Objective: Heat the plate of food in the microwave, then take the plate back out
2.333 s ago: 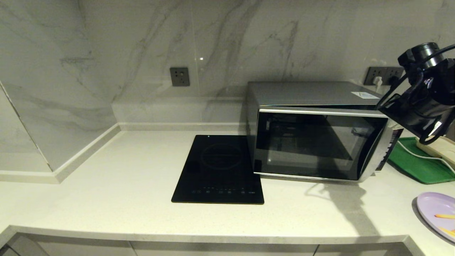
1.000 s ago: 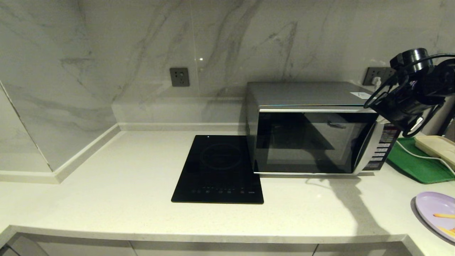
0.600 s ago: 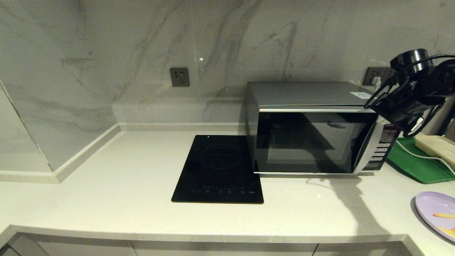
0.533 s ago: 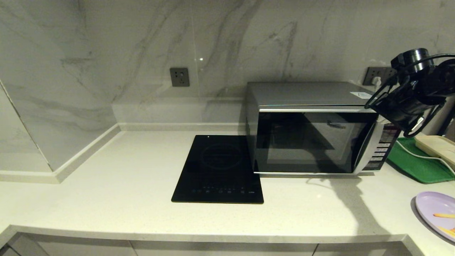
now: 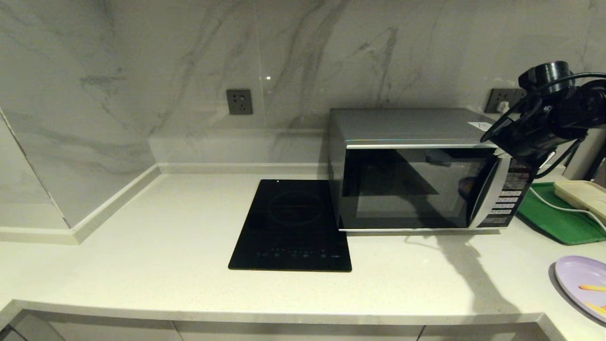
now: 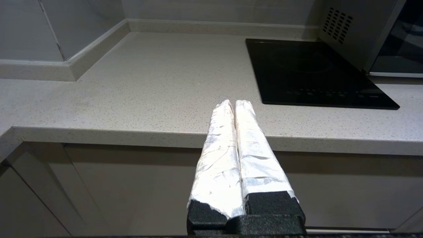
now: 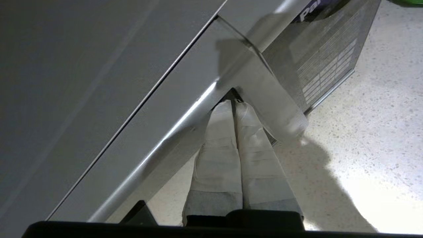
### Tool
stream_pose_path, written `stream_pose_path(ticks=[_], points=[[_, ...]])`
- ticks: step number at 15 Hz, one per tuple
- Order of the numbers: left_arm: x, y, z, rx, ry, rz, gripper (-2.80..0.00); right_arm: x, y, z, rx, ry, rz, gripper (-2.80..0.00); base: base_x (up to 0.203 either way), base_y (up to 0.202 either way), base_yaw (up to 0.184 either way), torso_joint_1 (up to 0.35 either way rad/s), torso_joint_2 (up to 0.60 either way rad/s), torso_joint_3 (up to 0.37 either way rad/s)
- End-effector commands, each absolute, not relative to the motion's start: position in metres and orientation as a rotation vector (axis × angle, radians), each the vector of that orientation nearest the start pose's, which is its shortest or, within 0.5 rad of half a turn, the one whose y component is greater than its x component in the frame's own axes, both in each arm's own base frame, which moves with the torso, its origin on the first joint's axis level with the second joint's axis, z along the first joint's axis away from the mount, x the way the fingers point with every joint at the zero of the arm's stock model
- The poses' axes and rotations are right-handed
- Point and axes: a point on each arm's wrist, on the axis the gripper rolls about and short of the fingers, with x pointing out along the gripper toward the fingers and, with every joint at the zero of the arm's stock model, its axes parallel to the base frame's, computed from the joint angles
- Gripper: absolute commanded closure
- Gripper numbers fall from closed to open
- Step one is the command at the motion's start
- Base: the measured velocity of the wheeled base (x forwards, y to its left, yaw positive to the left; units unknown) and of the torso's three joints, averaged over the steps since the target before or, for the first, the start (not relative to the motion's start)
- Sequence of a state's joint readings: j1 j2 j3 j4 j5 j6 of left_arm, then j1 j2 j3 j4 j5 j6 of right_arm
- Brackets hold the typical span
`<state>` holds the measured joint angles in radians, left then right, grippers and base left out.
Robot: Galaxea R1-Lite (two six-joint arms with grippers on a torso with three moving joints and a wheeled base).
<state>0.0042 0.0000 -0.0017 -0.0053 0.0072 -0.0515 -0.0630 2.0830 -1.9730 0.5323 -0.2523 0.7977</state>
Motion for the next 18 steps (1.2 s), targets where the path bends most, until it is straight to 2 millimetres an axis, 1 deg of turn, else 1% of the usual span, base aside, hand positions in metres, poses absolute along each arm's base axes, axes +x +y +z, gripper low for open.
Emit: stream_pose_path(ticks=[1,2,3,4,6,8,9,10,11,12,15,18], points=[[-0.023,0.0,0.077,-0.052,-0.008,0.011,0.0,0.41,-0.032,0.252,0.705,0.5,-0.553,0.0,0.0,0.0,0.0,0.0,0.0,0.0],[-0.023,0.0,0.077,-0.052,-0.009,0.011,0.0,0.409,-0.032,0.252,0.707,0.501,-0.554,0.0,0.0,0.0,0.0,0.0,0.0,0.0],[-0.023,0.0,0.077,-0.052,-0.008,0.011,0.0,0.405,-0.031,0.257,0.709,0.492,-0.549,0.0,0.0,0.0,0.0,0.0,0.0,0.0],[-0.023,0.0,0.077,-0.052,-0.008,0.012,0.0,0.398,-0.031,0.267,0.714,0.471,-0.538,0.0,0.0,0.0,0.0,0.0,0.0,0.0],[-0.023,0.0,0.077,-0.052,-0.008,0.012,0.0,0.375,-0.025,0.291,0.729,0.444,-0.478,0.0,0.0,0.0,0.0,0.0,0.0,0.0],[-0.023,0.0,0.077,-0.052,-0.008,0.012,0.0,0.344,-0.01,0.315,0.743,0.473,-0.365,0.0,0.0,0.0,0.0,0.0,0.0,0.0],[-0.023,0.0,0.077,-0.052,-0.008,0.012,0.0,0.329,0.003,0.318,0.726,0.562,-0.283,0.0,0.0,0.0,0.0,0.0,0.0,0.0],[-0.023,0.0,0.077,-0.052,-0.009,0.012,0.0,0.319,0.015,0.32,0.668,0.629,-0.196,0.0,0.0,0.0,0.0,0.0,0.0,0.0],[-0.023,0.0,0.077,-0.052,-0.008,0.012,0.0,0.321,0.022,0.316,0.61,0.665,-0.146,0.0,0.0,0.0,0.0,0.0,0.0,0.0],[-0.023,0.0,0.077,-0.052,-0.009,0.012,0.0,0.328,0.033,0.308,0.561,0.703,-0.105,0.0,0.0,0.0,0.0,0.0,0.0,0.0],[-0.023,0.0,0.077,-0.052,-0.009,0.012,0.0,0.336,0.082,0.296,0.457,0.745,-0.025,0.0,0.0,0.0,0.0,0.0,0.0,0.0],[-0.023,0.0,0.076,-0.052,-0.01,0.012,0.0,0.348,0.121,0.284,0.344,0.745,0.037,0.0,0.0,0.0,0.0,0.0,0.0,0.0]])
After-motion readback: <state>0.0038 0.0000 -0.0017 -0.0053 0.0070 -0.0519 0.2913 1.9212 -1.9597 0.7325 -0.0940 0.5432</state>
